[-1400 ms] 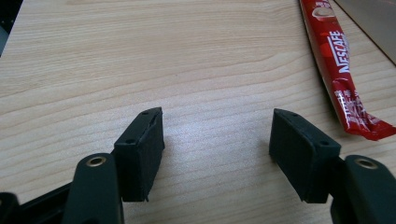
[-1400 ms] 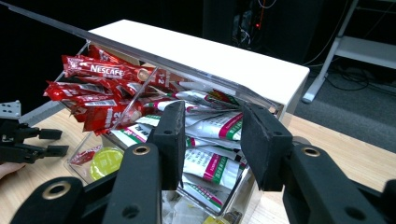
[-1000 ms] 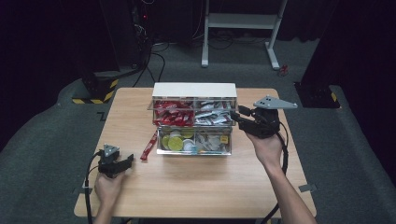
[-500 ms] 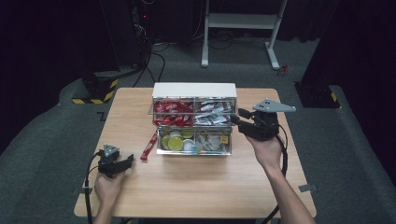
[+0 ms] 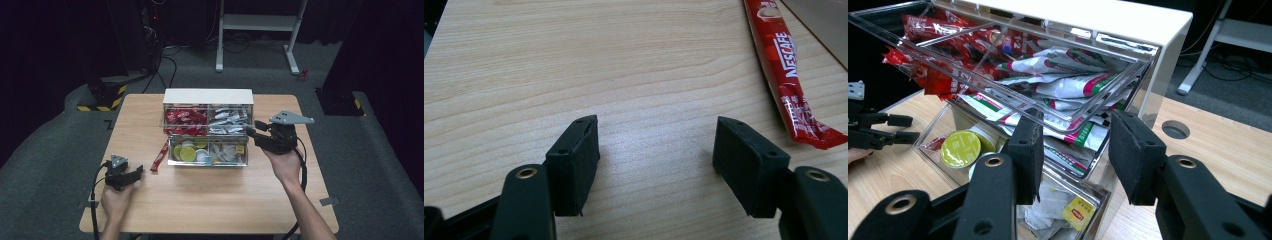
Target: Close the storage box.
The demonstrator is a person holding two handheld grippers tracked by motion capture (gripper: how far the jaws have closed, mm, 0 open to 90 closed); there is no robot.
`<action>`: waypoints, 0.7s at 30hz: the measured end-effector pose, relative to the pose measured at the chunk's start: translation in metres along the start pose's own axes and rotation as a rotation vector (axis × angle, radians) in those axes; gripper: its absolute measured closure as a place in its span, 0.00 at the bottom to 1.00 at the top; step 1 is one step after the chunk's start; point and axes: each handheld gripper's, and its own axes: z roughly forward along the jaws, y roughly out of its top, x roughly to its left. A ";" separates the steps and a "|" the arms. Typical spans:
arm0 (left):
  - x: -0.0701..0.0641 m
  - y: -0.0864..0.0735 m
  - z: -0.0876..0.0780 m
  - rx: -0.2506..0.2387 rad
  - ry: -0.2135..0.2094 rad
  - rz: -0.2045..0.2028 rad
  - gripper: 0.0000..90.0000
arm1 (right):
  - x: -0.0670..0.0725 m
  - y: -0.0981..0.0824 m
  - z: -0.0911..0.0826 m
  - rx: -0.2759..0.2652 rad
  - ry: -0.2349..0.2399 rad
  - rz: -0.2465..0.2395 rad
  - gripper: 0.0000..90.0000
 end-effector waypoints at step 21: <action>0.000 0.000 0.000 0.001 0.000 0.000 0.39 | -0.005 -0.017 -0.002 0.019 0.020 -0.034 0.59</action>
